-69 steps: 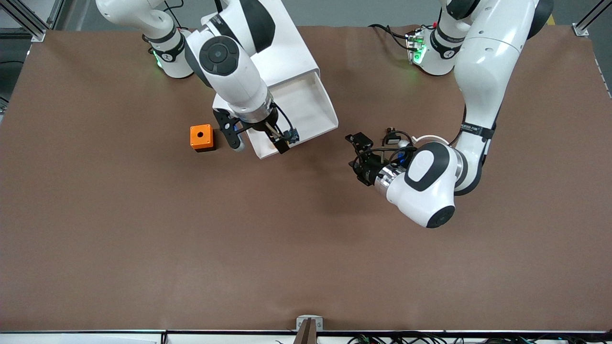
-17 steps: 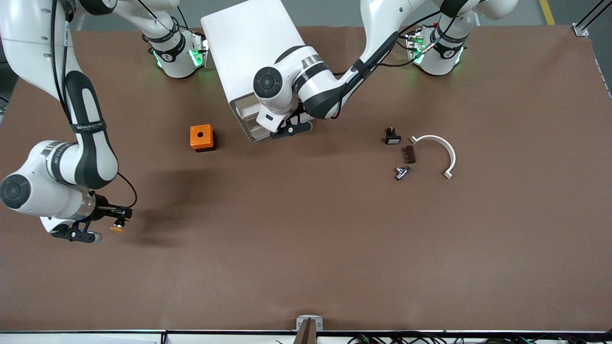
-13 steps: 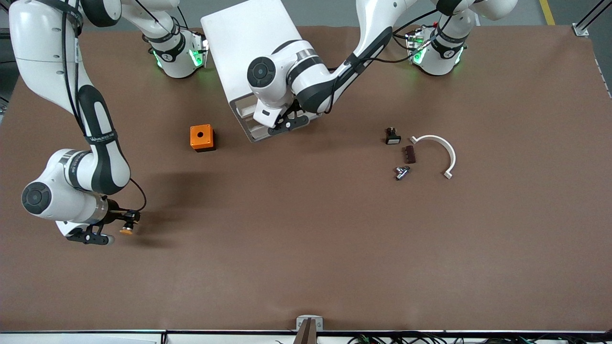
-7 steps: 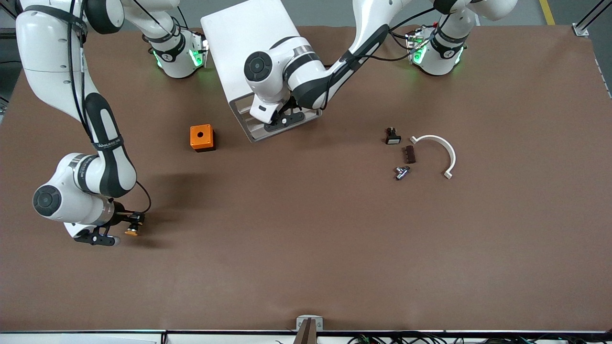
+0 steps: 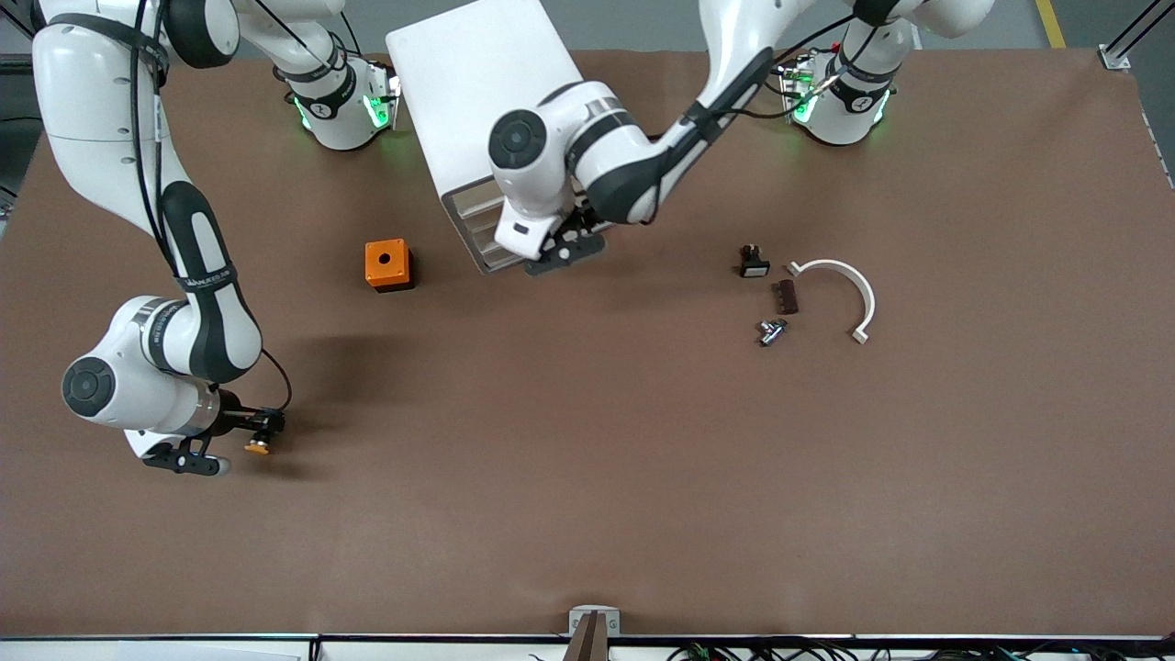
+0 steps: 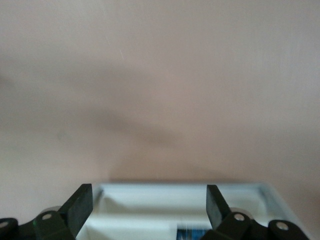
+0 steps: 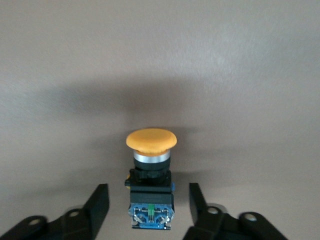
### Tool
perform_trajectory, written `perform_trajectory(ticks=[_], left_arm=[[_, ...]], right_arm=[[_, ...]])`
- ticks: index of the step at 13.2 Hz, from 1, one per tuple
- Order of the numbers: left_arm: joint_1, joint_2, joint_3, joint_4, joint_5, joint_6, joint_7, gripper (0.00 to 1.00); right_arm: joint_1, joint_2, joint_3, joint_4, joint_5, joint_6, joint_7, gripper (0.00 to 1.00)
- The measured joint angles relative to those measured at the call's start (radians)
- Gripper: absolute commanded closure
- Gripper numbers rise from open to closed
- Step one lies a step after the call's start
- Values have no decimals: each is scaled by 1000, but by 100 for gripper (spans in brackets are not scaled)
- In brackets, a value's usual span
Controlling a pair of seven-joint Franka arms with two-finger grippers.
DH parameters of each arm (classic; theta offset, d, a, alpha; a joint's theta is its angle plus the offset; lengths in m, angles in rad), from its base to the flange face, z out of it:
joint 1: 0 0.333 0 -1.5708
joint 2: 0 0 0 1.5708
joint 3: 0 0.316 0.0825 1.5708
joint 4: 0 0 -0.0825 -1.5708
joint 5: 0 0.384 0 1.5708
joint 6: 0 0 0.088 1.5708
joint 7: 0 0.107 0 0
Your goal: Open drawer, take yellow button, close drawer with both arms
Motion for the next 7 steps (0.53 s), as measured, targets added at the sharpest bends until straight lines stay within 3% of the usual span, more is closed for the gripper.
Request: perform_trajectory(ticks=[7], left_arm=[[349, -177, 2, 10, 17, -21, 203, 0]], right_arm=[[-17, -249, -11, 24, -6, -188, -93, 0]])
